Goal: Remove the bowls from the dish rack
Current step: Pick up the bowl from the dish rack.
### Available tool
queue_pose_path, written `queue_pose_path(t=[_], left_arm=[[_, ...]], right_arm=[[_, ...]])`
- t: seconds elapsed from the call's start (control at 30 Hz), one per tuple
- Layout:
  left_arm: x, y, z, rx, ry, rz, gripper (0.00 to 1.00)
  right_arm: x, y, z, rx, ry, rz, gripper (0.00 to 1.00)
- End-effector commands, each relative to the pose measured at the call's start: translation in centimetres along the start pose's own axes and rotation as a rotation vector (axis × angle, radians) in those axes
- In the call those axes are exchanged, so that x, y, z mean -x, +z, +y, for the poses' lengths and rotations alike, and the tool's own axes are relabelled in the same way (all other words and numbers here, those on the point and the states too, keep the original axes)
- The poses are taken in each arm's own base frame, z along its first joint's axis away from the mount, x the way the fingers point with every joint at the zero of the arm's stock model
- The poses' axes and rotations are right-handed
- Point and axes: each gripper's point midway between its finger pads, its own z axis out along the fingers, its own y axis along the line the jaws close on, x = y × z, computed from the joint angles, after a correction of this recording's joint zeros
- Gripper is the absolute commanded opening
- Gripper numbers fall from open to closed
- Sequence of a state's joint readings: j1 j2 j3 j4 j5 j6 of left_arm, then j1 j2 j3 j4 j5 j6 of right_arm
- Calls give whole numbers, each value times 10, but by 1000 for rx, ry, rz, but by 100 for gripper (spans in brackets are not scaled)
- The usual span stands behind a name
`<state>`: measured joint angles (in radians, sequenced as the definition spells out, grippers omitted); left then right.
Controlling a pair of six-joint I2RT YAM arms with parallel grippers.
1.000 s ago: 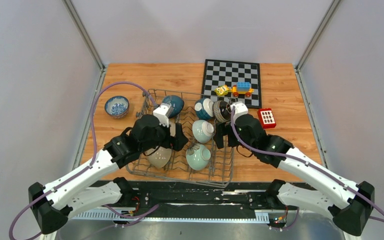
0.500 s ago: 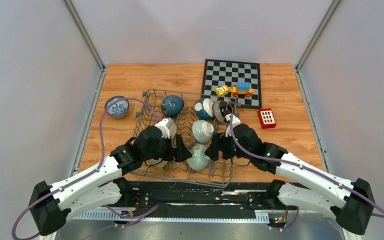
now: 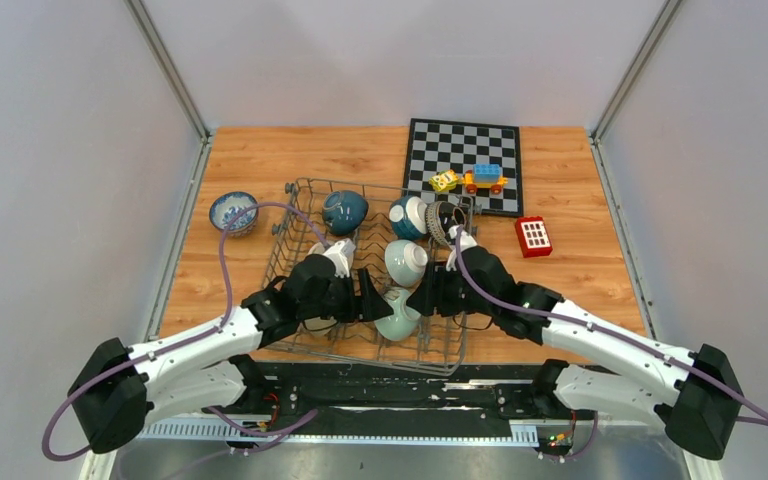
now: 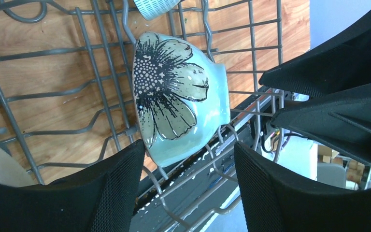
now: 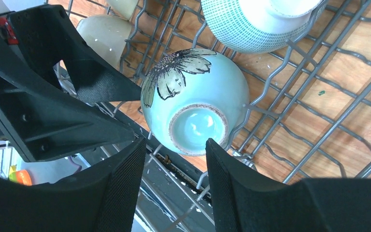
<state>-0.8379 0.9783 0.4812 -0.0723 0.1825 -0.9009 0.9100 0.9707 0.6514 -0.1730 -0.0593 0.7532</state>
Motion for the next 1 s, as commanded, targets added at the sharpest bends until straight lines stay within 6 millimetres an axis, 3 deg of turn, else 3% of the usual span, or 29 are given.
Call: queue_pose_path(t=[0.0, 0.4, 0.97], left_arm=[[-2, 8, -10, -66, -13, 2, 68], [-7, 13, -6, -76, -15, 9, 59], [-1, 16, -15, -123, -12, -16, 45]], right_arm=[[-6, 6, -1, -12, 38, 11, 51], [-16, 13, -22, -112, 39, 48, 40], [-29, 17, -33, -147, 39, 86, 29]])
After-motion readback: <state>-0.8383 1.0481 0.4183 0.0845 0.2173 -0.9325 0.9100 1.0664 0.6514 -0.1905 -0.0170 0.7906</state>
